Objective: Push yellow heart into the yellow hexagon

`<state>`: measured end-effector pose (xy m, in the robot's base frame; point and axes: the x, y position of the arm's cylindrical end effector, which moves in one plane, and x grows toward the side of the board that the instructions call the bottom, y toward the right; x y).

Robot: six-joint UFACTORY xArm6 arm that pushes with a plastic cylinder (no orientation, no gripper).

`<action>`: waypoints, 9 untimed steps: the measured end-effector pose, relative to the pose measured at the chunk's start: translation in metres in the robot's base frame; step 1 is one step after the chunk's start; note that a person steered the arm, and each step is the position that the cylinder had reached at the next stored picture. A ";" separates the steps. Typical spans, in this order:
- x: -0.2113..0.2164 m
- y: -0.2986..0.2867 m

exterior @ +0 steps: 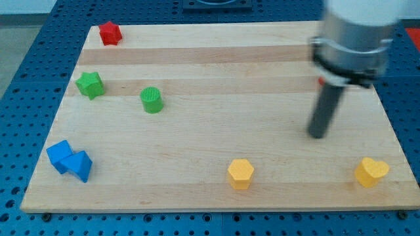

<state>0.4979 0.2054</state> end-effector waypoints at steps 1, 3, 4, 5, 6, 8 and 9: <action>0.013 0.094; 0.063 0.139; 0.090 0.123; 0.096 0.099; 0.086 0.077; 0.086 0.004; 0.085 -0.022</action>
<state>0.5831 0.1835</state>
